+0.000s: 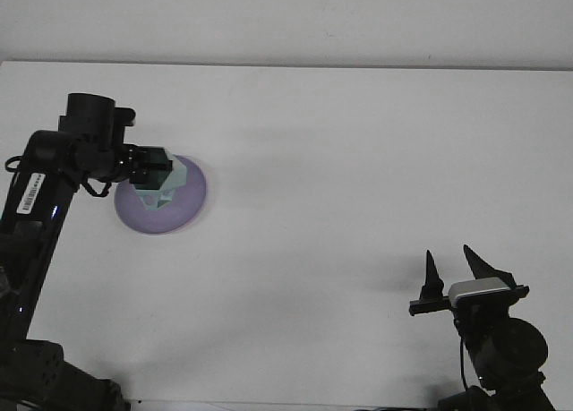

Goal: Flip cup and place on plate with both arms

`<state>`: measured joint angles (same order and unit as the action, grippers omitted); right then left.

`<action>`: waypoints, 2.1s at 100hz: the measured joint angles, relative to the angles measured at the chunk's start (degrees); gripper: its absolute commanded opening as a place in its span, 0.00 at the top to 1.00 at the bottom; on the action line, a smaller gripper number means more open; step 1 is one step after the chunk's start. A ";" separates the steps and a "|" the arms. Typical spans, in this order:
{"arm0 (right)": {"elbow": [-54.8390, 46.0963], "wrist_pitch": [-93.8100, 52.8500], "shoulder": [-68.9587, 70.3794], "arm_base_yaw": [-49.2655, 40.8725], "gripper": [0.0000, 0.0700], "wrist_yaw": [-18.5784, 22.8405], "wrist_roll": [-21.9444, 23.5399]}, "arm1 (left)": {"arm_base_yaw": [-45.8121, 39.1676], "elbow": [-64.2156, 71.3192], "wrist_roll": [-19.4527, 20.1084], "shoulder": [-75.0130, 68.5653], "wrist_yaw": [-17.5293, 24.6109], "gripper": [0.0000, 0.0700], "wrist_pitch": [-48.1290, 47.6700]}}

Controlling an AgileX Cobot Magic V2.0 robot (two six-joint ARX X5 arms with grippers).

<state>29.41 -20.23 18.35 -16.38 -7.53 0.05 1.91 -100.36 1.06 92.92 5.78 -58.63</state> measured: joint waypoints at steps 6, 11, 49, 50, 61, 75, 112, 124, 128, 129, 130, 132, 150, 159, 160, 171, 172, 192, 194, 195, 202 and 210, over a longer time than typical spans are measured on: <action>0.00 0.00 0.00 0.00 0.41 0.00 0.04 | -2.21 0.00 0.46 1.42 -0.07 0.98 0.04; 0.00 0.00 0.00 0.00 0.41 0.00 0.20 | -3.39 0.00 1.03 2.82 -0.07 0.98 0.15; 0.00 -0.02 0.00 0.00 0.41 0.00 0.24 | -5.70 0.02 3.58 14.86 -0.07 0.98 4.44; 0.00 -0.02 0.00 0.00 0.41 0.00 0.24 | -5.70 0.02 3.61 15.30 -0.07 0.98 4.39; 0.00 -0.04 0.00 0.00 0.41 0.00 0.24 | -5.70 0.02 3.82 18.12 -0.28 0.98 4.33; 0.00 -0.22 0.00 0.00 0.41 0.00 0.24 | -5.79 0.02 3.96 19.19 -1.42 0.98 4.66; 0.00 -0.22 0.00 0.00 0.41 0.00 0.24 | -5.79 -0.50 4.74 19.19 -1.42 0.38 4.31; 0.00 -0.24 0.00 0.00 0.41 0.00 0.24 | -5.81 -3.98 5.42 19.19 -1.42 0.38 1.36; 0.00 -0.24 0.00 0.00 0.41 0.00 0.24 | -5.79 -6.05 5.70 19.19 -1.42 0.38 -0.11; 0.00 -0.24 0.00 0.00 0.41 0.00 0.24 | -5.79 -6.51 5.70 19.19 -1.42 0.38 -0.42; 0.00 -0.24 0.00 0.00 0.41 0.00 0.24 | -5.79 -6.73 5.70 19.19 -1.42 0.38 -0.57; 0.00 -0.24 0.00 0.00 0.41 0.00 0.24 | -5.81 -7.96 5.75 19.19 -1.42 0.38 -1.44; 0.00 -0.28 0.00 0.00 0.41 0.00 0.24 | -6.29 -11.04 5.62 15.67 -1.42 0.39 -3.89; 0.00 -0.28 0.00 0.00 0.41 0.00 0.24 | -6.56 -11.04 5.35 10.99 -1.42 0.41 -4.46; 0.00 -0.28 0.00 0.00 0.41 0.00 0.24 | -6.56 -11.04 5.29 10.36 -1.42 0.42 -4.52; 0.00 -0.35 0.00 0.00 0.41 0.00 0.24 | -6.84 -11.06 4.72 3.06 -1.42 0.67 -4.59; 0.00 -0.37 0.00 0.00 0.41 0.00 0.24 | -6.88 -11.06 4.72 2.23 -1.40 0.71 -4.59; 0.00 -0.55 0.00 0.00 0.41 0.00 0.24 | -7.06 -10.82 4.09 -11.28 -1.40 0.98 -6.36; 0.00 -0.59 0.00 0.00 0.41 0.00 0.24 | -7.06 -10.23 4.09 -12.76 -1.40 0.98 -5.81; 0.00 -0.61 0.00 0.00 0.41 0.00 0.24 | -7.06 -10.10 4.09 -13.07 -1.40 0.98 -5.68; 0.00 -0.66 0.00 0.00 0.46 0.00 0.24 | -7.06 -6.40 4.15 -18.82 -1.38 0.98 -3.65; 0.00 -0.66 0.00 0.00 0.63 0.00 0.26 | -7.06 1.18 4.33 -26.60 -1.38 0.98 0.79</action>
<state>29.41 -20.88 18.35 -16.38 -7.53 0.32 -5.15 -99.18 5.39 66.32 4.40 -57.84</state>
